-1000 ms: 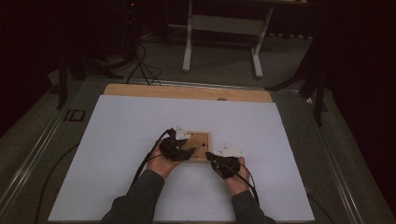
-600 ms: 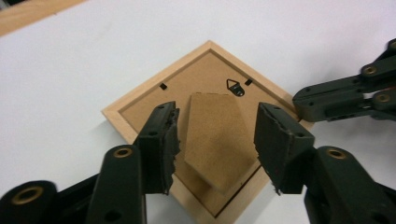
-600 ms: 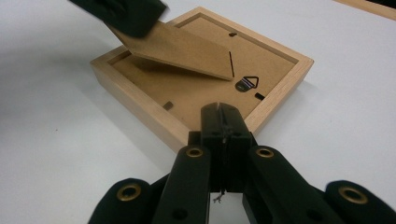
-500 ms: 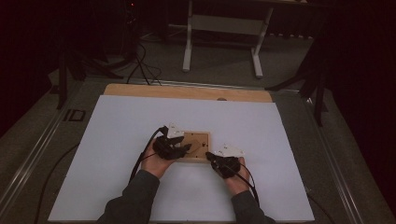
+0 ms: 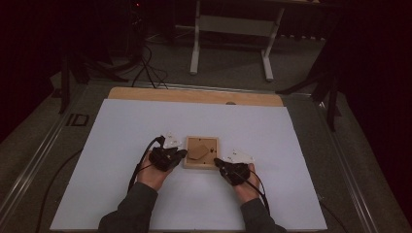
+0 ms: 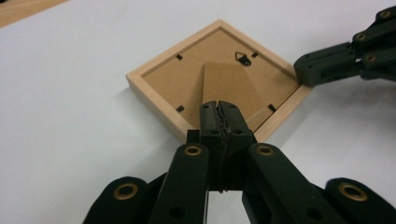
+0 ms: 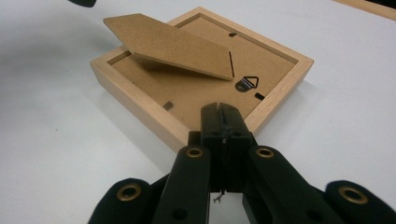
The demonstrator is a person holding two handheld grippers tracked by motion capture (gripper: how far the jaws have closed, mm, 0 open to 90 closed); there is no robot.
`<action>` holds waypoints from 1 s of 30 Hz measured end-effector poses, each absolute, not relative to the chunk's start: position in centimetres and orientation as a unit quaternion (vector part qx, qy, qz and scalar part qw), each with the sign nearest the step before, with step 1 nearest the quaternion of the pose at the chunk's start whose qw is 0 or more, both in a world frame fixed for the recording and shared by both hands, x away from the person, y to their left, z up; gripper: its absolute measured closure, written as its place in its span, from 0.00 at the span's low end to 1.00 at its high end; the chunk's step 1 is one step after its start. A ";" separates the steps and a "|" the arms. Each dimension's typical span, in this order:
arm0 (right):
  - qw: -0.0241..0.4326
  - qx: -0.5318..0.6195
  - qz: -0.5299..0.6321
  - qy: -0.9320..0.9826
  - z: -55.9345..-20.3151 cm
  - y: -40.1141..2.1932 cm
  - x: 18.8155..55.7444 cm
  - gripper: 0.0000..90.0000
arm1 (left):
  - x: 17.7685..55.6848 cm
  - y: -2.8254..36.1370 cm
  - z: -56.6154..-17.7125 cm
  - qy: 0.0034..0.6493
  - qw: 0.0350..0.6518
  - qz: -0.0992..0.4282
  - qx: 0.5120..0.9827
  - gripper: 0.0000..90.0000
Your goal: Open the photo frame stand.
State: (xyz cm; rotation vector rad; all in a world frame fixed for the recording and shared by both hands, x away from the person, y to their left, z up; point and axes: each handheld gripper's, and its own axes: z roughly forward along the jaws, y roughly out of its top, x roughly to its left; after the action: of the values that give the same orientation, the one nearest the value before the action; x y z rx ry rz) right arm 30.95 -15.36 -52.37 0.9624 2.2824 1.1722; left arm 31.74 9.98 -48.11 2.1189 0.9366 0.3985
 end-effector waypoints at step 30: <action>0.200 0.344 0.420 0.816 -52.4 -15.4 30.9 1.00 | 32.5 8.4 -48.4 0.366 0.378 0.146 0.838 0.99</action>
State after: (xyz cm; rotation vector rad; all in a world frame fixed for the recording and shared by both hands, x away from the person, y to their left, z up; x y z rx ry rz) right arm 30.94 -15.38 -52.39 0.9612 2.2811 1.1742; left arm 32.45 8.41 -48.44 2.1407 0.9354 0.3729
